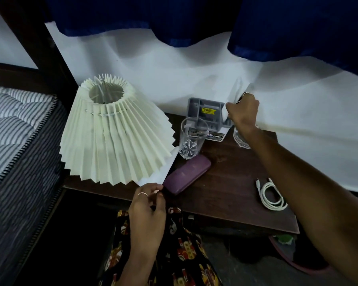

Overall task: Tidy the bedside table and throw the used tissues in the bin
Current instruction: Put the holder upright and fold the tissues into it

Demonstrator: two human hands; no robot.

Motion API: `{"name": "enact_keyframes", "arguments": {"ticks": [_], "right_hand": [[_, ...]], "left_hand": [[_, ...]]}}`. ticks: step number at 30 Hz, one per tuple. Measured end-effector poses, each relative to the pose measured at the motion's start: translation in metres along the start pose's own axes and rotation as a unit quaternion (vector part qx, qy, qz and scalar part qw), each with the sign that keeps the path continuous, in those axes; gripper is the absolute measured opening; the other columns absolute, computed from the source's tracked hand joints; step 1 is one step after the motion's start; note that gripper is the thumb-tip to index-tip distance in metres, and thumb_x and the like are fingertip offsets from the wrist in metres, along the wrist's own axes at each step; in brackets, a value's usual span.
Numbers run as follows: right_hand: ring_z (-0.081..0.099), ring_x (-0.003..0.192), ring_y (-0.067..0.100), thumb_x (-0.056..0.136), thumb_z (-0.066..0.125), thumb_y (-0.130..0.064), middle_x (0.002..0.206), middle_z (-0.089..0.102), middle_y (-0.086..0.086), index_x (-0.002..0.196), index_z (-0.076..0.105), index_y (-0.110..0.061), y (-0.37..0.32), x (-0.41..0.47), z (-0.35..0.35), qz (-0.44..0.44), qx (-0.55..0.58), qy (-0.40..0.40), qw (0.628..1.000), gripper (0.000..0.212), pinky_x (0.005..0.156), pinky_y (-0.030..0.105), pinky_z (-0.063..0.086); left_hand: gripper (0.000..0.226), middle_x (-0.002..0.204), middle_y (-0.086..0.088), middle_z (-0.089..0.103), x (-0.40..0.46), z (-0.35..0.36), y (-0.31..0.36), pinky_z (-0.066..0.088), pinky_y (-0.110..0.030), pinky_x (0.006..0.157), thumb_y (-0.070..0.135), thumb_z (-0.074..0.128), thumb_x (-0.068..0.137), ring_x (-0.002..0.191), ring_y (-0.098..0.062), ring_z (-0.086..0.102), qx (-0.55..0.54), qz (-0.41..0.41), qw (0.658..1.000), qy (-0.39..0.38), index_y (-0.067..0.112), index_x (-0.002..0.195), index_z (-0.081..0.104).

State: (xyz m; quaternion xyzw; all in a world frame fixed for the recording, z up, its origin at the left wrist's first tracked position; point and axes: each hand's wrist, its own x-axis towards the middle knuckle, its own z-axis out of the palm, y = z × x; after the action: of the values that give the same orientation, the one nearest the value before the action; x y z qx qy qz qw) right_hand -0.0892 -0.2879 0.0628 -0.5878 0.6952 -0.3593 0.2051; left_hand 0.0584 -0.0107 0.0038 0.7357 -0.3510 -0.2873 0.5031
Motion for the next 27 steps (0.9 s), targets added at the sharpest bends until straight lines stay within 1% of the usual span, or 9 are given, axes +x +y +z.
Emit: {"name": "enact_keyframes", "arguments": {"ticks": [3, 6, 9, 12, 14, 16, 20, 23, 27], "right_hand": [[0.046, 0.063, 0.026, 0.075, 0.062, -0.018, 0.069, 0.049, 0.011, 0.059, 0.041, -0.007, 0.001, -0.005, 0.004, 0.022, -0.002, -0.001, 1.0, 0.029, 0.048, 0.024, 0.03], [0.054, 0.075, 0.031, 0.077, 0.064, -0.032, 0.081, 0.058, 0.013, 0.072, 0.052, -0.006, 0.004, -0.009, 0.008, 0.036, -0.04, -0.001, 0.999, 0.029, 0.065, 0.03, 0.04], [0.062, 0.09, 0.036, 0.074, 0.066, -0.047, 0.095, 0.065, 0.017, 0.078, 0.058, -0.003, 0.012, -0.008, 0.009, 0.046, -0.068, -0.028, 0.996, 0.045, 0.069, 0.033, 0.042], [0.063, 0.079, 0.034, 0.074, 0.064, -0.057, 0.072, 0.059, 0.014, 0.066, 0.058, -0.002, 0.022, -0.013, 0.004, 0.041, -0.066, -0.037, 0.996, 0.056, 0.064, 0.031, 0.041], [0.063, 0.086, 0.033, 0.078, 0.064, -0.05, 0.076, 0.062, 0.017, 0.073, 0.063, 0.0, 0.022, -0.024, -0.004, 0.02, -0.054, -0.031, 0.998, 0.05, 0.069, 0.033, 0.043], [0.061, 0.103, 0.03, 0.08, 0.065, -0.039, 0.103, 0.067, 0.016, 0.099, 0.067, -0.001, 0.022, -0.04, -0.014, 0.045, -0.018, 0.0, 0.999, 0.043, 0.083, 0.032, 0.045], [0.051, 0.06, 0.013, 0.076, 0.055, -0.015, 0.065, 0.057, 0.004, 0.068, 0.064, -0.013, 0.027, -0.103, -0.015, 0.097, 0.143, 0.04, 0.984, 0.012, 0.061, 0.025, 0.037], [0.044, 0.049, 0.007, 0.08, 0.06, -0.01, 0.063, 0.059, -0.002, 0.066, 0.062, -0.021, 0.017, -0.171, 0.0, 0.168, 0.218, -0.12, 0.954, 0.018, 0.047, 0.019, 0.035], [0.044, 0.032, 0.005, 0.085, 0.059, -0.012, 0.067, 0.061, 0.006, 0.089, 0.069, -0.01, -0.005, -0.204, 0.03, 0.176, 0.199, -0.284, 0.921, 0.011, 0.033, 0.014, 0.027]], "left_hand": [[0.025, 0.098, 0.011, 0.059, 0.0, -0.002, 0.0, 0.045, -0.009, 0.07, 0.0, 0.054, 0.088, 0.086, 0.004, 0.059, -0.004, -0.002, 1.0, 0.005, 0.022, 0.092, 0.064], [0.023, 0.099, 0.01, 0.059, 0.0, -0.003, -0.001, 0.046, -0.014, 0.074, 0.001, 0.054, 0.089, 0.088, 0.0, 0.06, -0.012, -0.013, 1.0, 0.016, 0.021, 0.093, 0.064], [0.022, 0.101, 0.008, 0.059, 0.001, -0.004, 0.0, 0.043, -0.016, 0.078, 0.002, 0.054, 0.089, 0.091, 0.005, 0.057, -0.018, -0.034, 0.999, 0.028, 0.021, 0.093, 0.064], [0.021, 0.104, 0.007, 0.056, 0.001, -0.006, 0.002, 0.045, -0.018, 0.079, 0.003, 0.053, 0.09, 0.093, 0.004, 0.056, -0.029, -0.063, 0.997, 0.037, 0.022, 0.093, 0.063], [0.018, 0.107, 0.004, 0.055, 0.001, -0.009, 0.001, 0.047, -0.026, 0.083, 0.005, 0.053, 0.09, 0.095, 0.0, 0.056, -0.032, -0.083, 0.995, 0.041, 0.02, 0.095, 0.063], [0.017, 0.11, 0.0, 0.055, 0.002, -0.011, -0.003, 0.046, -0.023, 0.077, 0.007, 0.054, 0.09, 0.092, -0.002, 0.056, -0.036, -0.098, 0.994, 0.044, 0.021, 0.094, 0.063], [0.016, 0.107, -0.004, 0.06, 0.003, -0.015, -0.007, 0.042, -0.016, 0.068, 0.009, 0.054, 0.09, 0.087, -0.005, 0.058, -0.062, -0.125, 0.989, 0.054, 0.021, 0.095, 0.062], [0.018, 0.097, -0.006, 0.064, 0.003, -0.014, -0.006, 0.043, -0.025, 0.066, 0.01, 0.053, 0.089, 0.078, -0.014, 0.056, -0.086, -0.158, 0.981, 0.067, 0.018, 0.102, 0.062], [0.022, 0.096, -0.005, 0.065, 0.0, -0.011, -0.005, 0.04, -0.024, 0.055, 0.011, 0.051, 0.09, 0.064, -0.012, 0.053, -0.089, -0.176, 0.978, 0.069, 0.019, 0.108, 0.06]]}}
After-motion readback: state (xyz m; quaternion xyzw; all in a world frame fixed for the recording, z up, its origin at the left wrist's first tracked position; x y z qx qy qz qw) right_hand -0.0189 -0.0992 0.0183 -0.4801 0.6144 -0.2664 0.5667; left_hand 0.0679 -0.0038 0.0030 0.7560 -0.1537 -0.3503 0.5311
